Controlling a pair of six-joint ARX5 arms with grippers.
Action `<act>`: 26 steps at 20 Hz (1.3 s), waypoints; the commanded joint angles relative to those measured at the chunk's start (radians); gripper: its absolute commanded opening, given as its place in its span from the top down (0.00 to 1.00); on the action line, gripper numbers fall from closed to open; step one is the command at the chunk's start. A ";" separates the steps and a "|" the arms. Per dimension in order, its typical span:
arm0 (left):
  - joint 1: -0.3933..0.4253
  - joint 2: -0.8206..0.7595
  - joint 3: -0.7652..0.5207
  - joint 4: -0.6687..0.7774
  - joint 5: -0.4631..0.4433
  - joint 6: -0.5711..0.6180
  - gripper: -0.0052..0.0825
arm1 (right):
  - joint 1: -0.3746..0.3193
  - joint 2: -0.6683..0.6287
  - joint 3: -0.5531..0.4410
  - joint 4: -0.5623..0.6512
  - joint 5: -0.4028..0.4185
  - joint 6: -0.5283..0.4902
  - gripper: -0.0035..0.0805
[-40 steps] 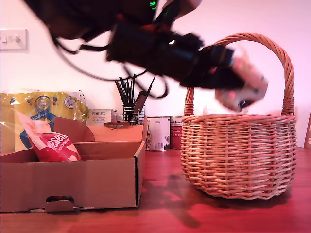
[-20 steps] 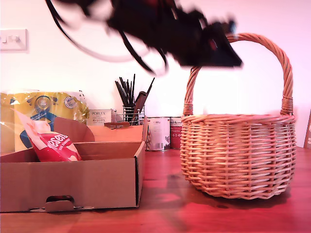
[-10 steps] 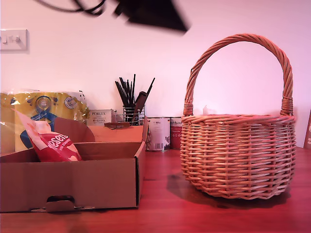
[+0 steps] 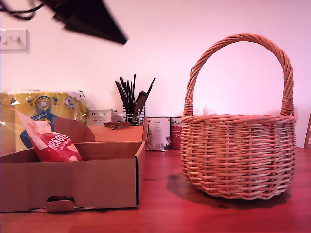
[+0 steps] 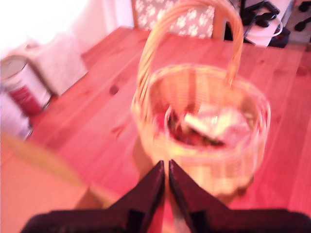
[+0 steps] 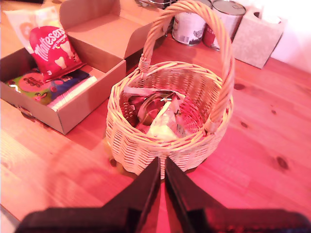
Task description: Move the bags of Easter eggs from the cardboard box on the left into the woven basket on the right side.
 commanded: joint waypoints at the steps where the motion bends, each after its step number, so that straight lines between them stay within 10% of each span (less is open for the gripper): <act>1: 0.026 -0.031 -0.024 -0.037 -0.001 0.029 0.93 | 0.005 -0.009 -0.015 0.000 0.002 0.006 0.97; 7: 0.106 -0.086 -0.024 -0.209 -0.105 0.127 0.79 | 0.005 -0.008 -0.015 0.002 0.001 0.004 0.97; 11: 0.106 -0.085 -0.024 -0.280 -0.244 0.188 0.46 | 0.005 -0.008 -0.015 0.003 0.000 0.003 0.97; 17: 0.146 -0.085 -0.024 -0.385 -0.477 -0.062 0.23 | 0.005 -0.008 -0.015 -0.013 -0.003 -0.008 0.97; 22: 0.294 -0.031 -0.024 -0.280 -0.367 -0.356 0.23 | 0.005 -0.008 -0.015 -0.005 -0.003 -0.039 0.97; 26: 0.448 0.102 -0.024 -0.179 -0.113 -0.511 0.23 | 0.005 -0.008 -0.015 0.010 -0.003 -0.050 0.97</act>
